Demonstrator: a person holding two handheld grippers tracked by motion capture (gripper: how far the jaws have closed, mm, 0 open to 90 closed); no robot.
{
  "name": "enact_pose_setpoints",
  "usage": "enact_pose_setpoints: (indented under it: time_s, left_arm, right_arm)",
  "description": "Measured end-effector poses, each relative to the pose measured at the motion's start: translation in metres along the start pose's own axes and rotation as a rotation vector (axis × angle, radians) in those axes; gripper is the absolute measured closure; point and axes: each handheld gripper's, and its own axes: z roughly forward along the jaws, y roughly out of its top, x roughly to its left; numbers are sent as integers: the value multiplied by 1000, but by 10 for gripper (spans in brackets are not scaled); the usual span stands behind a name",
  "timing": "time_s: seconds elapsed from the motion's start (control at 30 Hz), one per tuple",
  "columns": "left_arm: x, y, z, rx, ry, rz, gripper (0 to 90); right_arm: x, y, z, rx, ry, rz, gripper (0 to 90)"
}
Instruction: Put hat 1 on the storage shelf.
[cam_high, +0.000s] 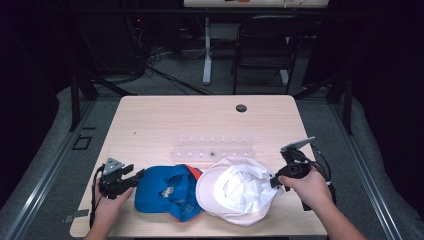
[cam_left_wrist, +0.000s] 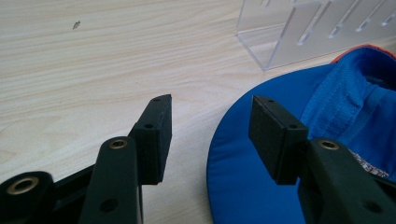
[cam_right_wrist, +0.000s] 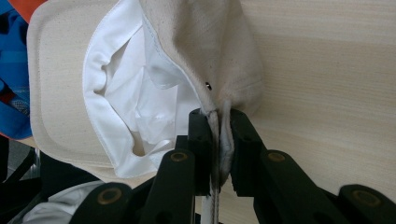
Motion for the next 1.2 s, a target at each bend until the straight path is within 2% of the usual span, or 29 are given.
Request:
enact_pose_setpoints:
  time_s: [0.07, 0.1, 0.17, 0.2, 0.27, 0.33, 0.37, 0.43, 0.47, 0.5, 0.57, 0.67, 0.77, 0.8, 0.87, 0.97, 1.03, 1.07, 1.17, 1.2]
  left_arm:
    - [0, 0, 0, 3, 2, 0, 500]
    - [0, 0, -1, 3, 1, 4, 500]
    - [-1, 1, -1, 5, -1, 10, 500]
    - [-1, 1, -1, 3, 0, 9, 500]
    - [-1, 0, -1, 6, -1, 6, 500]
    - [-1, 0, -1, 4, 1, 7, 500]
    - [0, 0, -1, 3, 1, 6, 500]
    - [0, 0, -1, 3, 2, 4, 500]
    - [0, 0, -1, 4, 1, 3, 500]
    - [0, 0, -1, 5, 0, 1, 500]
    - [0, 0, 0, 5, 0, 1, 500]
    - [0, 0, 0, 6, 0, 1, 500]
    - [0, 0, 0, 5, 0, 1, 500]
    - [0, 0, 0, 5, 0, 2, 500]
    - [0, 0, -1, 5, -1, 0, 500]
    - [0, 0, 0, -2, -2, -2, 500]
    - [0, 0, -1, 5, -1, -1, 500]
    - [0, 0, -1, 5, -2, -1, 500]
    - [0, 0, 0, 2, 1, 0, 500]
    - [0, 0, 0, 0, -3, -1, 500]
  right_arm:
    - [0, 0, 0, -11, 2, 1, 810]
    - [1, 0, -1, -1, -8, -6, 810]
    - [3, 1, -2, 2, -1, -9, 810]
    - [5, 0, -2, -18, 2, 2, 810]
    - [6, 0, -2, -19, 4, 1, 809]
    - [6, 2, -5, 5, -1, -26, 809]
    - [8, 1, -4, -18, -3, -5, 809]
    - [8, 1, -6, -5, -6, -23, 810]
    - [10, 1, -6, -15, -11, -12, 810]
    - [9, 2, -7, 2, -18, -30, 810]
    - [11, 2, -8, -13, -6, -22, 811]
    - [12, 3, -10, -2, -11, -42, 811]
    - [16, 3, -10, -21, -12, -18, 813]
    - [15, 4, -13, 12, -13, -40, 813]
    - [18, 5, -13, -7, -7, -19, 815]
    - [19, 7, -16, 9, -5, -30, 816]
    - [22, 7, -17, -2, 0, -15, 816]
    - [23, 8, -20, 19, -3, -31, 816]
    - [28, 10, -23, 7, -9, -21, 817]
    - [29, 11, -25, 26, -13, -38, 816]
